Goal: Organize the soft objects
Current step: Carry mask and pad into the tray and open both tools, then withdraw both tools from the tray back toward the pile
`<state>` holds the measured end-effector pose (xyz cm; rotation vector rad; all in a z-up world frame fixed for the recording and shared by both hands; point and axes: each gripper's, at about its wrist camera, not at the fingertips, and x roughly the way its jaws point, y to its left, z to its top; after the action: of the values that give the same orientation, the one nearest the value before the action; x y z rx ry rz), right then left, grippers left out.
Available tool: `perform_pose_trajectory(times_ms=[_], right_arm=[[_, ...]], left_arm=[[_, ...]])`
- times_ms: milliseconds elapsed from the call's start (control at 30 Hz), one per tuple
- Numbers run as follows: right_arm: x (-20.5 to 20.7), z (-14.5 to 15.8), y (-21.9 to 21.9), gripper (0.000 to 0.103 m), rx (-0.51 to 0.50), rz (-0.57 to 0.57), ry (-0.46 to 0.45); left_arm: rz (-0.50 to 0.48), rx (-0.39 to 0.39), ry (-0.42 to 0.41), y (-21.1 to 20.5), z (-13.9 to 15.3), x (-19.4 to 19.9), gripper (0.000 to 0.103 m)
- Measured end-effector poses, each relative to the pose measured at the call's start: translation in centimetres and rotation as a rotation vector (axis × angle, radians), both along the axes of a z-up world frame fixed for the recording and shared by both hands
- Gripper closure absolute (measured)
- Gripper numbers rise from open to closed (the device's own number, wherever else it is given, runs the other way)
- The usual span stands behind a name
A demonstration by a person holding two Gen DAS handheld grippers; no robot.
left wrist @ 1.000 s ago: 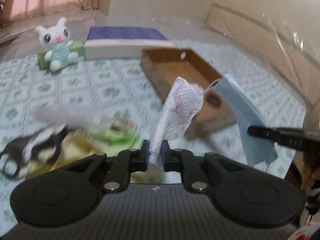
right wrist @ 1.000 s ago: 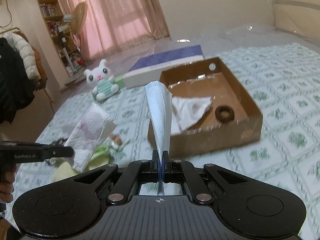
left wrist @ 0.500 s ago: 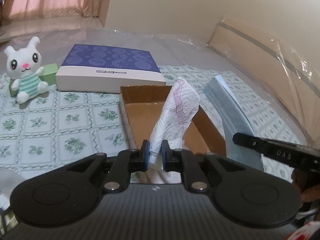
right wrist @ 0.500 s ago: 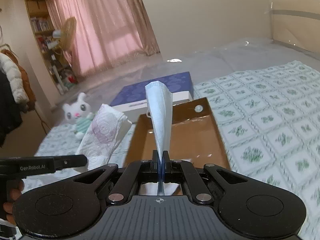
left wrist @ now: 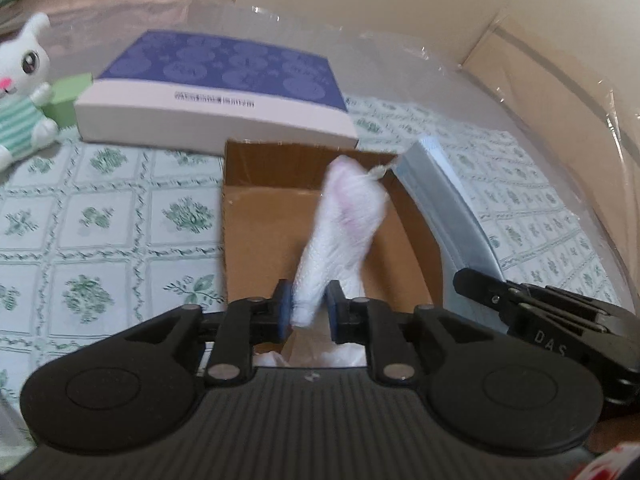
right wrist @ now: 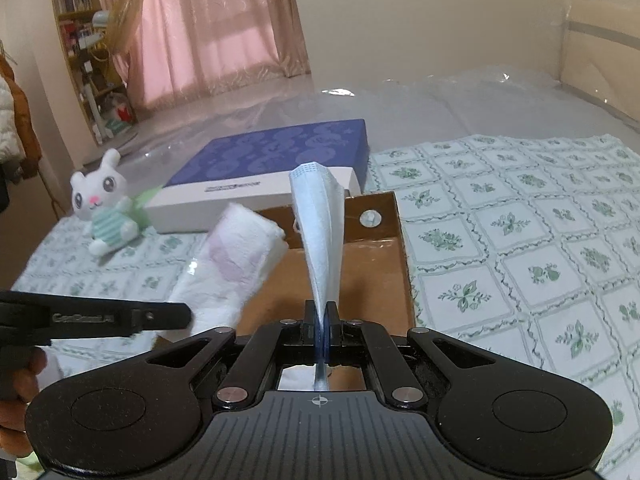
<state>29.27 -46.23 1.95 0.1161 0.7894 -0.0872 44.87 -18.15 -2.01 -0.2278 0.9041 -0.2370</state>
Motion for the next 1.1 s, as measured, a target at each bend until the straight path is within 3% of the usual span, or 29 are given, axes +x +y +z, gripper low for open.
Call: perform_pose_trajectory(times_ms=[167, 333, 800, 1100], right_arm=[[0.7, -1.0, -0.8, 0.098, 0.003, -0.006, 0.001], [0.4, -1.2, -1.0, 0.053, 0.009, -0.007, 0.001], [-3.9, 0.6, 0.3, 0.045, 0.055, -0.032, -0.016], [-8.6, 3.7, 2.8, 0.042, 0.108, -0.049, -0.066]], left_arm=[[-0.025, 0.063, -0.002, -0.8, -0.9, 0.8, 0.070], [-0.048, 0.091, -0.006, -0.6, -0.8, 0.5, 0.061], [-0.154, 0.178, -0.069, -0.2, 2.1, -4.5, 0.047], [-0.209, 0.172, -0.107, 1.1, 4.6, -10.3, 0.046]])
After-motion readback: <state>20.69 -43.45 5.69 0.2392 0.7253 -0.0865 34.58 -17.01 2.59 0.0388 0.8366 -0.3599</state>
